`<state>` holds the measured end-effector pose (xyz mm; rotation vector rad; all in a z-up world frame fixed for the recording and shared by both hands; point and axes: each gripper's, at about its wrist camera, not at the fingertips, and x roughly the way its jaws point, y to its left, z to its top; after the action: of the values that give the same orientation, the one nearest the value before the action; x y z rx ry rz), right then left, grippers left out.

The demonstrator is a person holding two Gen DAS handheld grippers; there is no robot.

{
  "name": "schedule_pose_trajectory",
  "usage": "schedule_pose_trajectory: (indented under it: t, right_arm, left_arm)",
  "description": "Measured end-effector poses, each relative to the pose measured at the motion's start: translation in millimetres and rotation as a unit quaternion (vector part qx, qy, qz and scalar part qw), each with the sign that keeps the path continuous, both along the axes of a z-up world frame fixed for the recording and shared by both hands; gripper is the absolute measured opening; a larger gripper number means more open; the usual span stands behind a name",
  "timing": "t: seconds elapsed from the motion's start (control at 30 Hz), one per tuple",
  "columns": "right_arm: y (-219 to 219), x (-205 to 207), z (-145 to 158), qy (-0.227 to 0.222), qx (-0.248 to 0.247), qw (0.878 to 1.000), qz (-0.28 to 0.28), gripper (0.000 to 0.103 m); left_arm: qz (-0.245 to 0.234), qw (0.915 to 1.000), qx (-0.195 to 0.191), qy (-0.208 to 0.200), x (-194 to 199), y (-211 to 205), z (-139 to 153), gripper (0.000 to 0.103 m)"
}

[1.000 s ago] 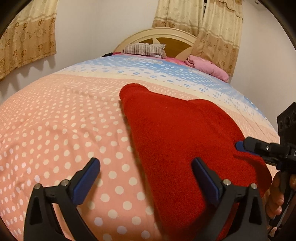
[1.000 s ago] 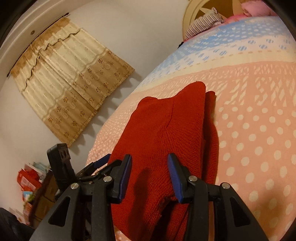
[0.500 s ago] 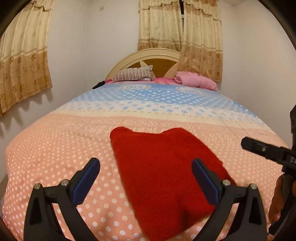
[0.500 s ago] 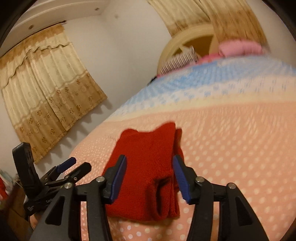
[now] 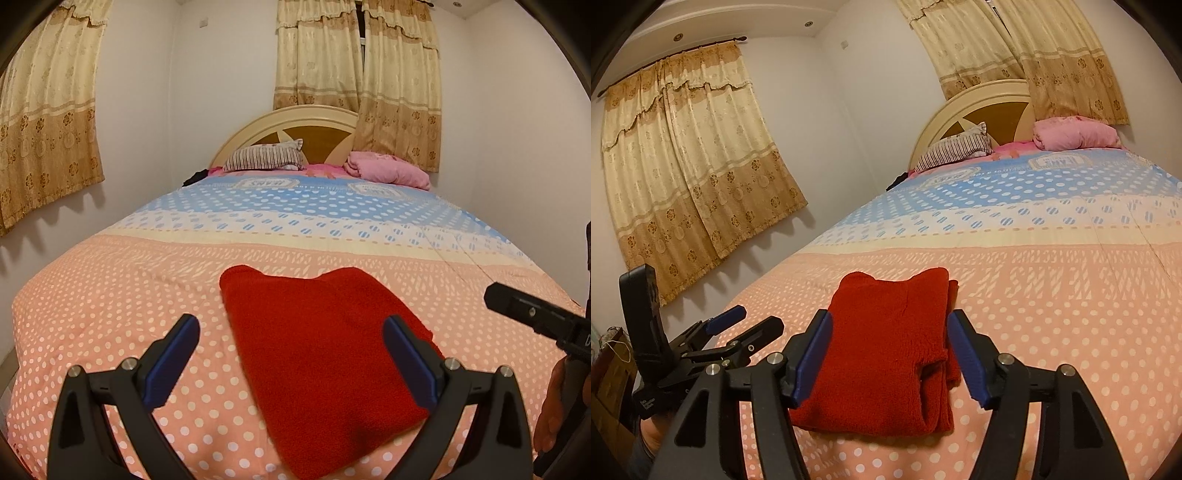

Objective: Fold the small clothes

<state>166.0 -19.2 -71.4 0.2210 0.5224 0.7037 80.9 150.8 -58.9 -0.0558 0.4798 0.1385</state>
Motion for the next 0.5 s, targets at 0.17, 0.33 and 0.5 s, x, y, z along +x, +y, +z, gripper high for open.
schedule_pose_trajectory:
  t: [0.17, 0.33, 0.5]
  right_arm:
    - [0.6, -0.1, -0.3, 0.0, 0.0, 1.0, 0.0, 0.066]
    - [1.6, -2.0, -1.6, 0.001, -0.001, 1.0, 0.0, 0.066]
    - [1.7, -2.9, -2.1, 0.0, -0.001, 1.0, 0.0, 0.066]
  left_arm:
    - [0.001, 1.0, -0.002, 0.001, -0.3, -0.7, 1.0, 0.102]
    - [0.002, 1.0, -0.002, 0.001, -0.5, -1.1, 2.0, 0.102]
    - [0.001, 1.0, -0.002, 0.002, -0.5, -1.5, 2.7, 0.102]
